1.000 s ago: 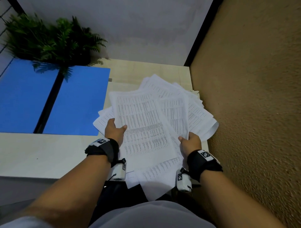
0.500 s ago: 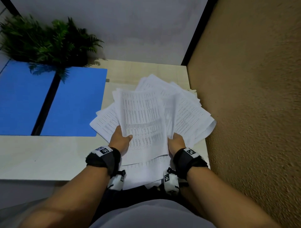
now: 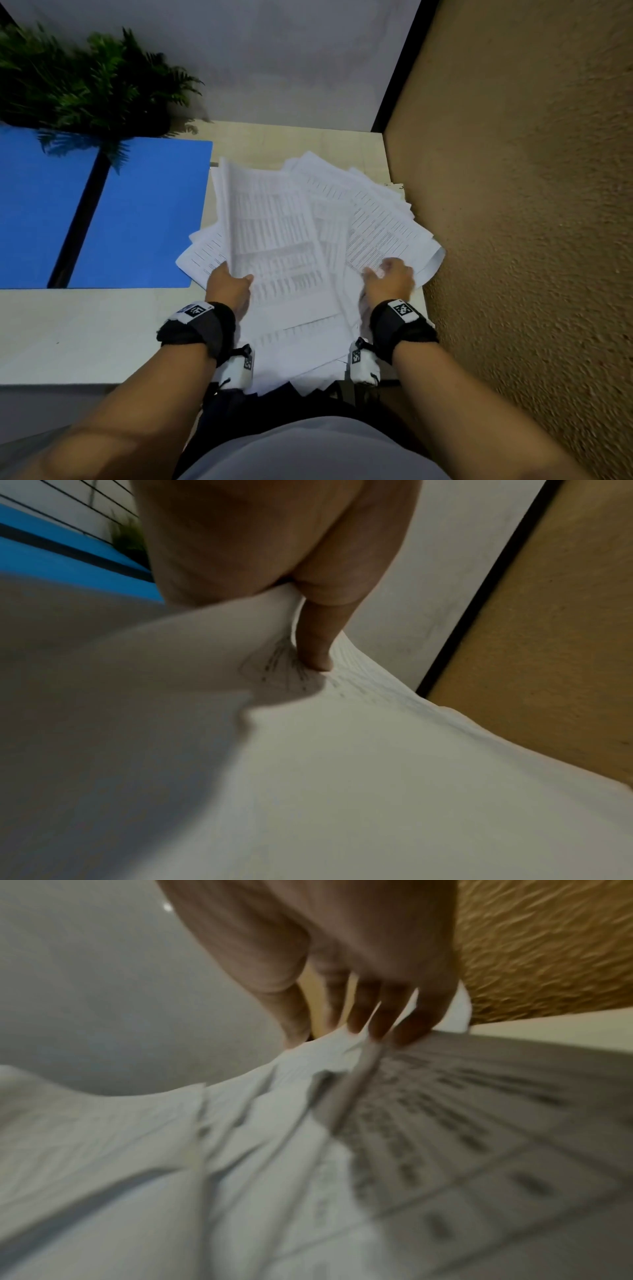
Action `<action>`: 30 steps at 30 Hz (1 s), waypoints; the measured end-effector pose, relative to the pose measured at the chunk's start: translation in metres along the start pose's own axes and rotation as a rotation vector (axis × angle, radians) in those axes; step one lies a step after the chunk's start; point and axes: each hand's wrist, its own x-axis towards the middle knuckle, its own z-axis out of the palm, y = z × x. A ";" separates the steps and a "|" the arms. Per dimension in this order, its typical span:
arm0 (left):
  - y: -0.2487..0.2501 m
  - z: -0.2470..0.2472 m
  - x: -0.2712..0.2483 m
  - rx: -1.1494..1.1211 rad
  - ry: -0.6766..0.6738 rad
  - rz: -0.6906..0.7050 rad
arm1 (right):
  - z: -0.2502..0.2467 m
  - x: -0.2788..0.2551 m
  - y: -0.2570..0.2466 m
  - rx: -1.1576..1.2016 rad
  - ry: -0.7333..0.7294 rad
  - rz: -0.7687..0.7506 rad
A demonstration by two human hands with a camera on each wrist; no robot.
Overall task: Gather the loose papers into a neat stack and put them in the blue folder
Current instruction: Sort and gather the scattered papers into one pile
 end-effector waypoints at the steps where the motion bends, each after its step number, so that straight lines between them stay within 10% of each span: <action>1: 0.000 -0.005 0.002 0.012 0.015 0.001 | -0.007 0.002 0.002 -0.059 0.130 0.043; 6: -0.009 -0.015 0.014 -0.004 -0.040 -0.093 | -0.010 0.012 0.012 0.438 -0.061 0.246; 11: -0.012 -0.014 0.008 -0.043 -0.080 -0.112 | -0.009 0.013 0.007 0.419 -0.013 0.152; 23: -0.014 -0.015 0.009 -0.066 -0.106 -0.163 | -0.084 0.006 -0.034 0.080 0.334 -0.199; 30: 0.004 -0.020 -0.015 -0.064 -0.196 -0.087 | -0.145 -0.027 -0.088 0.128 0.810 -0.639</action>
